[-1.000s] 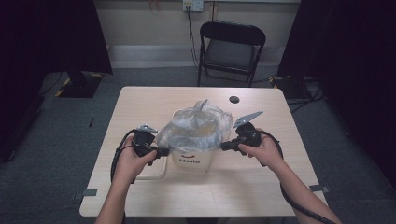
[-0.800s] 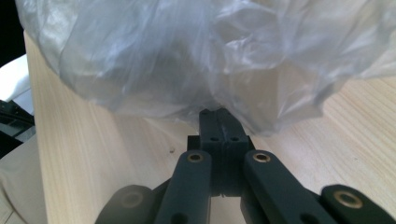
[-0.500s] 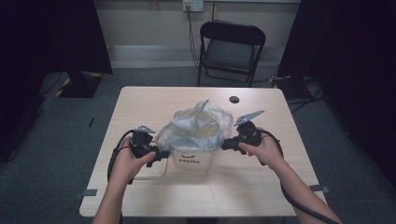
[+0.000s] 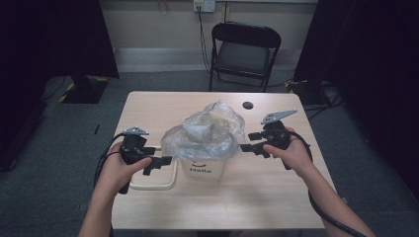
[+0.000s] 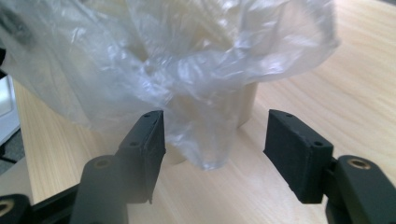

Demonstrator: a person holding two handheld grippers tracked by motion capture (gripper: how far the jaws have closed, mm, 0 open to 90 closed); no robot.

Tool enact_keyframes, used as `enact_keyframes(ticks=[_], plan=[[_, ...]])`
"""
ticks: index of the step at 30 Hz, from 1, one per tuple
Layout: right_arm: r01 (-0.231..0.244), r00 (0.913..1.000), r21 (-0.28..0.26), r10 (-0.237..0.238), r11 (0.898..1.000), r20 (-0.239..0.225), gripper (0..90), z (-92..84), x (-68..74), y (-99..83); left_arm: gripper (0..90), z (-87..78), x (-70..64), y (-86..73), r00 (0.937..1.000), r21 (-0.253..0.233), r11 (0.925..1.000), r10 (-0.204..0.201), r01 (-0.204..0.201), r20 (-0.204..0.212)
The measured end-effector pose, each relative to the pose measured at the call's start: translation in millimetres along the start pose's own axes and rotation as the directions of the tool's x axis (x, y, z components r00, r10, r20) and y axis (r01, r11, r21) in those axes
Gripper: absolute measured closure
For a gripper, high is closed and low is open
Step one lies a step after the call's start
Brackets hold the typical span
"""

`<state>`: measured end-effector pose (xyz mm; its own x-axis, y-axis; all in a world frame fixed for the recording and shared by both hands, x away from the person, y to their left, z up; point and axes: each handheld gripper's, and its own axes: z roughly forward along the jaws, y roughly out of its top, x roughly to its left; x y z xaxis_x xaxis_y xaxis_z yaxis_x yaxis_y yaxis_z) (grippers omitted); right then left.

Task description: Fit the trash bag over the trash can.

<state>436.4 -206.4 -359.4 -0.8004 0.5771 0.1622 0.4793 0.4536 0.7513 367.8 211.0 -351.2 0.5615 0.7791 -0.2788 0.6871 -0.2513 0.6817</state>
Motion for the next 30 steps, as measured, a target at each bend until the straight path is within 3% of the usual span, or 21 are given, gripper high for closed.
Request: enact_keyframes(ticks=[9, 11, 20, 25, 30], plan=[[-0.054, 0.9979, -0.035, 0.055, 0.998, 0.034, 29.4, -9.6, -10.3, 6.0, 21.8, -13.7, 18.8, 2.1, 0.9973, 0.009, 0.9985, -0.054, 0.054, -0.049], [-0.062, 0.9976, -0.041, 0.063, 0.997, 0.027, 29.3, -9.2, -10.7, 7.5, 21.9, -17.2, 22.3, 3.8, 0.9960, -0.008, 0.9973, -0.074, 0.073, -0.051], [-0.045, 0.9990, -0.013, 0.045, 0.999, 0.009, 29.3, 3.9, -6.2, 7.8, 21.9, -33.0, 33.5, 14.1, 0.9899, -0.047, 0.9936, -0.107, 0.103, -0.094], [-0.041, 0.9991, 0.000, 0.041, 0.999, 0.006, 29.3, 9.3, -5.4, 7.0, 21.9, -38.2, 33.0, 25.2, 0.9859, -0.087, 0.9892, -0.127, 0.118, -0.108], [-0.036, 0.9993, 0.008, 0.036, 0.999, 0.004, 29.4, 10.3, -3.1, 9.6, 21.9, -35.4, 21.4, 46.8, 0.9893, -0.108, 0.9891, -0.110, 0.100, -0.096]])
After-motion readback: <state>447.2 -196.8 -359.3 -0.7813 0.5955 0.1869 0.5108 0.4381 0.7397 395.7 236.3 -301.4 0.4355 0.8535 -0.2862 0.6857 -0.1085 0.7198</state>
